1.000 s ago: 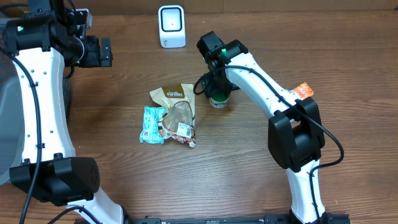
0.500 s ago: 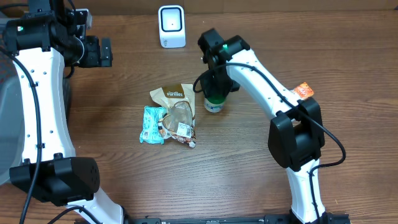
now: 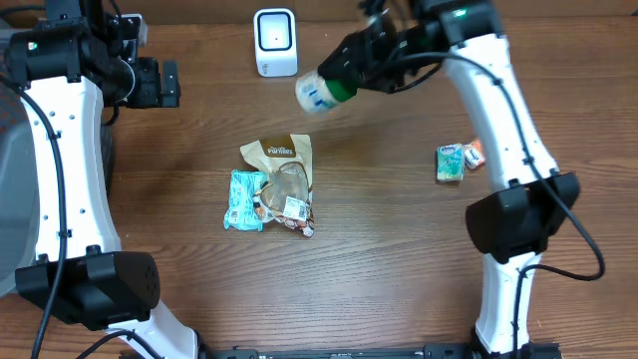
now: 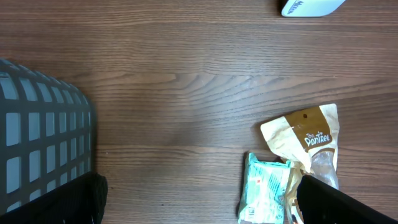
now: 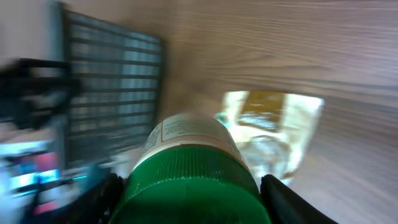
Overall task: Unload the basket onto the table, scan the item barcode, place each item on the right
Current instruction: 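Lift the green jar and hold it before the scanner window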
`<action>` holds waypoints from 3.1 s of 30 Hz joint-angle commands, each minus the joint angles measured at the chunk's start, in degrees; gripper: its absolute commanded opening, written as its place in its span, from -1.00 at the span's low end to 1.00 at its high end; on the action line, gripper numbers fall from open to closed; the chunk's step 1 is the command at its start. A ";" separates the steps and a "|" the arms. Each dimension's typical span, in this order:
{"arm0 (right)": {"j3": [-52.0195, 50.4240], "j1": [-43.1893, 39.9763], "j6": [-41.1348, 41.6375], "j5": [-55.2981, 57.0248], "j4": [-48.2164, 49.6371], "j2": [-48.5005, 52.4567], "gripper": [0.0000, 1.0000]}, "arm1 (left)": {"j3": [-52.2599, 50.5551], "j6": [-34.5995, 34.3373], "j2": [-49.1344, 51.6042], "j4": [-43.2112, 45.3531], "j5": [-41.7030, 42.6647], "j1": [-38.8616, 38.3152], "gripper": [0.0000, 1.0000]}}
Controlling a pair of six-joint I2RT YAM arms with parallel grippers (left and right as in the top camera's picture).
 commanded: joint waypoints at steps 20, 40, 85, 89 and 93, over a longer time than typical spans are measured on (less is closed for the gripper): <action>-1.11 9.90 -1.33 42.75 23.32 -2.38 0.02 | 0.52 1.14 0.46 0.07 -0.24 -0.02 0.99; -12.26 16.31 -55.17 58.14 86.03 15.37 0.03 | 0.52 1.14 0.46 0.07 -0.24 -0.02 0.99; -12.24 16.59 -54.53 57.53 88.63 15.50 0.09 | 0.52 1.14 0.46 0.07 -0.24 -0.02 0.99; -12.22 16.59 -44.28 57.53 81.85 9.66 0.11 | 0.52 1.14 0.46 0.07 -0.24 -0.02 0.99; -12.22 16.59 -32.68 57.51 68.81 2.29 0.16 | 0.52 1.14 0.46 0.07 -0.24 -0.02 0.99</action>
